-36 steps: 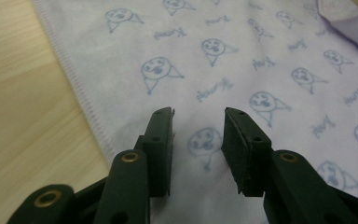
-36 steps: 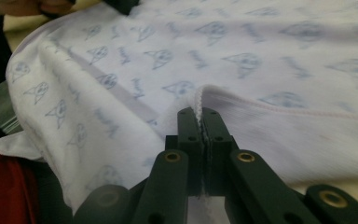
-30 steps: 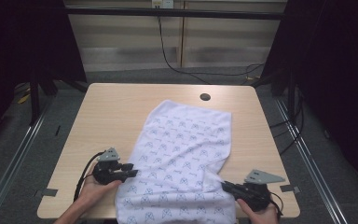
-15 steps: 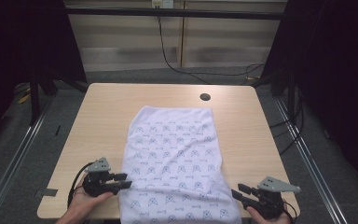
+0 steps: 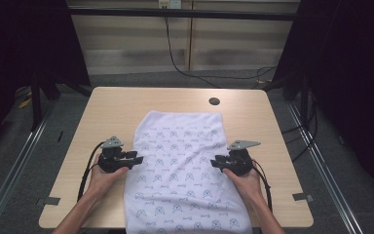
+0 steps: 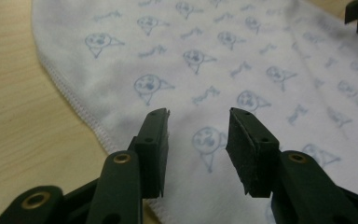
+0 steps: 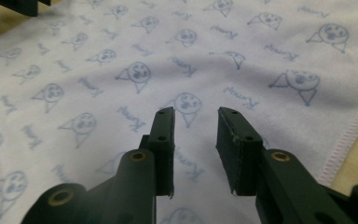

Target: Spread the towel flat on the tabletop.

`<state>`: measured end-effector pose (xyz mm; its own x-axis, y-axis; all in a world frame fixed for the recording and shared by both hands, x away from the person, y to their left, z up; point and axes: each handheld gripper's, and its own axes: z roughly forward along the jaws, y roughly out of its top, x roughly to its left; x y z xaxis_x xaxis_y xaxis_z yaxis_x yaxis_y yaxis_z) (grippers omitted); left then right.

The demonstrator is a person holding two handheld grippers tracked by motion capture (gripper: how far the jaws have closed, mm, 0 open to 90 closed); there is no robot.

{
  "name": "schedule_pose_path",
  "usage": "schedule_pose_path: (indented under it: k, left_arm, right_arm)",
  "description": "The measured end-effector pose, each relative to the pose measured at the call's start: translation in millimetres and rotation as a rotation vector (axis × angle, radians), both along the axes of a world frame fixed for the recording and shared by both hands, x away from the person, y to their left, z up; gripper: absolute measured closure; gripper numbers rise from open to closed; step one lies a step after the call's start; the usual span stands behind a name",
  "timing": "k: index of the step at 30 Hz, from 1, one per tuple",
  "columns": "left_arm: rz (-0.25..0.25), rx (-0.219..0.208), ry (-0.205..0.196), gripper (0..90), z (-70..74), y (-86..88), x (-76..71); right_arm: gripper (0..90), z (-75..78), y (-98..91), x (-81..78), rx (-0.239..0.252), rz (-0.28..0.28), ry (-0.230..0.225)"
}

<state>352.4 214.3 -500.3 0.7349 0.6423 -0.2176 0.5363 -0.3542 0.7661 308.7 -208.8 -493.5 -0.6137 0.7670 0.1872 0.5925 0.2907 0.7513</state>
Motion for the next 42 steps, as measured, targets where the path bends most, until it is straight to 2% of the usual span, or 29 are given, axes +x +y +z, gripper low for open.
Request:
schedule_pose_path:
  k: [4, 6, 9, 13, 15, 18, 22, 26, 28, 31, 34, 36, 40, 42]
  left_arm:
    - [0.003, 0.008, 0.018, 56.9, -6.4, 1.7, 3.7]
    - [0.002, 0.015, 0.018, 55.5, -7.5, 0.4, 3.5]
    - [-0.003, 0.040, -0.003, 54.5, -7.2, -3.0, 1.8]
    - [-0.025, 0.029, -0.002, 54.7, -8.1, -5.8, -0.6]
    - [-0.054, 0.027, -0.008, 55.2, -8.5, -8.6, -3.1]
    - [-0.093, 0.041, -0.010, 55.5, -7.4, -15.6, -9.7]
    - [-0.150, 0.040, 0.011, 55.4, -5.5, -19.1, -30.3]
    - [-0.201, 0.049, 0.015, 55.5, -3.4, -16.6, -62.8]
    - [-0.222, 0.054, 0.018, 55.5, -2.3, -13.3, -79.8]
    - [-0.257, 0.043, 0.046, 55.5, -0.9, -7.1, -99.9]
    - [-0.280, 0.031, 0.067, 55.7, 0.3, -2.1, -106.2]
    - [-0.274, 0.024, 0.073, 56.6, 1.8, -1.0, -101.0]
    - [-0.214, -0.020, 0.048, 60.1, 9.5, 0.3, -71.6]
    - [-0.171, -0.020, 0.030, 61.8, 12.4, -0.6, -51.2]
  right_arm:
    - [56.7, -10.1, 2.1, 5.5, -0.065, 0.005, 0.014]
    - [55.5, -11.8, 3.3, 4.6, -0.079, 0.015, -0.003]
    - [58.5, -9.8, 10.4, -1.7, -0.178, 0.033, -0.040]
    - [77.5, -7.6, 4.2, -14.8, -0.182, 0.049, -0.031]
    - [83.3, -7.1, -1.1, -27.2, -0.174, 0.052, -0.021]
    - [85.4, -7.4, -8.8, -48.6, -0.140, 0.056, -0.006]
    - [85.3, -5.8, -13.4, -82.3, -0.121, 0.079, 0.016]
    - [84.8, -6.9, -19.7, -113.2, -0.060, 0.100, 0.047]
    - [82.9, -5.6, -20.0, -124.4, -0.062, 0.115, 0.056]
    - [76.6, -3.6, -18.7, -134.5, -0.062, 0.130, 0.074]
    - [70.1, -1.6, -16.5, -133.5, -0.054, 0.119, 0.055]
    - [68.7, 1.1, -16.5, -126.0, -0.042, 0.105, 0.032]
    - [68.6, 6.6, -17.3, -100.8, -0.023, 0.067, -0.004]
    - [67.7, 5.8, -16.7, -84.7, -0.030, 0.058, -0.016]
